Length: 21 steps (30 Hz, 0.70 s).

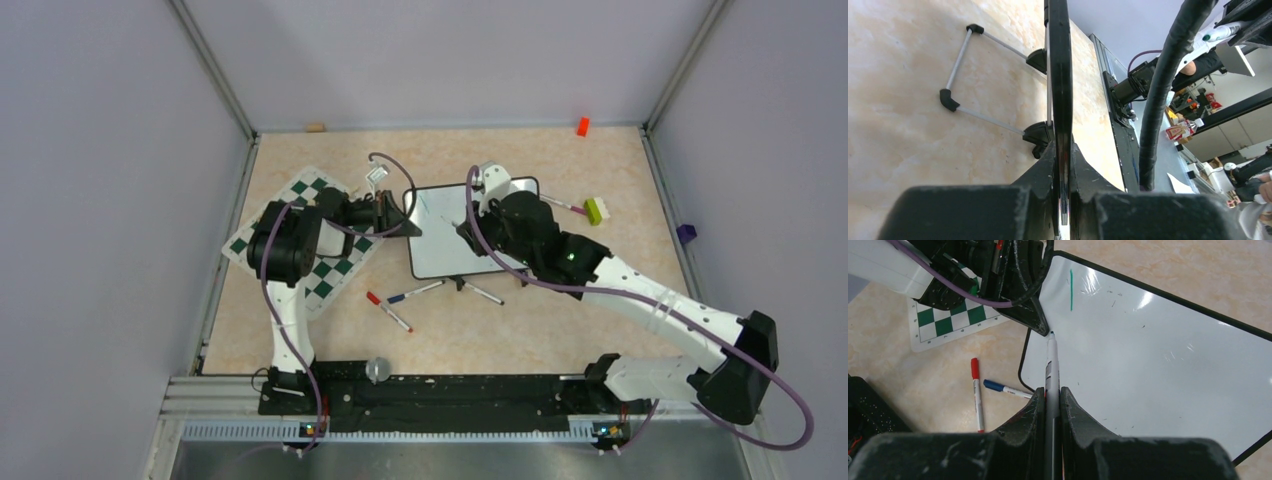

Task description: Write a sentence on the whiteboard

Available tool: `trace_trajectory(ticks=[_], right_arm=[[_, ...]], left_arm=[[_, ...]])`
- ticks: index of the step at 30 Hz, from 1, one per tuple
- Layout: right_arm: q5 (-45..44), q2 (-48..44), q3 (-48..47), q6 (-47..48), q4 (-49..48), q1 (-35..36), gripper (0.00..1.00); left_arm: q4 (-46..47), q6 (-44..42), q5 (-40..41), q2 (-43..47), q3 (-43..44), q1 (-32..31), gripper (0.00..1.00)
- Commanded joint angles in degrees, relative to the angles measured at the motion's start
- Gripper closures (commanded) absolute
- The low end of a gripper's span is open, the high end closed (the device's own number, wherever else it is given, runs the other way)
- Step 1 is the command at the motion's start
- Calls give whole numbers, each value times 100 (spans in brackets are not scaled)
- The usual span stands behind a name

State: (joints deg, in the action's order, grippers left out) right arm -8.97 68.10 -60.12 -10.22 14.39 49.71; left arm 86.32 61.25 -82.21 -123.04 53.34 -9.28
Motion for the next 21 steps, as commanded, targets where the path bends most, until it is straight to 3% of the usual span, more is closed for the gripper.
trace_trajectory(ticks=[1, 16, 21], right_arm=[[-86, -238, -132, 23, -86, -37, 100], [-193, -308, -231, 207, 22, -39, 100], [-214, -410, -103, 216, 111, -38, 100]], left_arm=[[649, -16, 162, 7, 563, 31, 100], [649, 892, -441, -292, 1169, -20, 100], [649, 1010, -599, -167, 936, -38, 100]])
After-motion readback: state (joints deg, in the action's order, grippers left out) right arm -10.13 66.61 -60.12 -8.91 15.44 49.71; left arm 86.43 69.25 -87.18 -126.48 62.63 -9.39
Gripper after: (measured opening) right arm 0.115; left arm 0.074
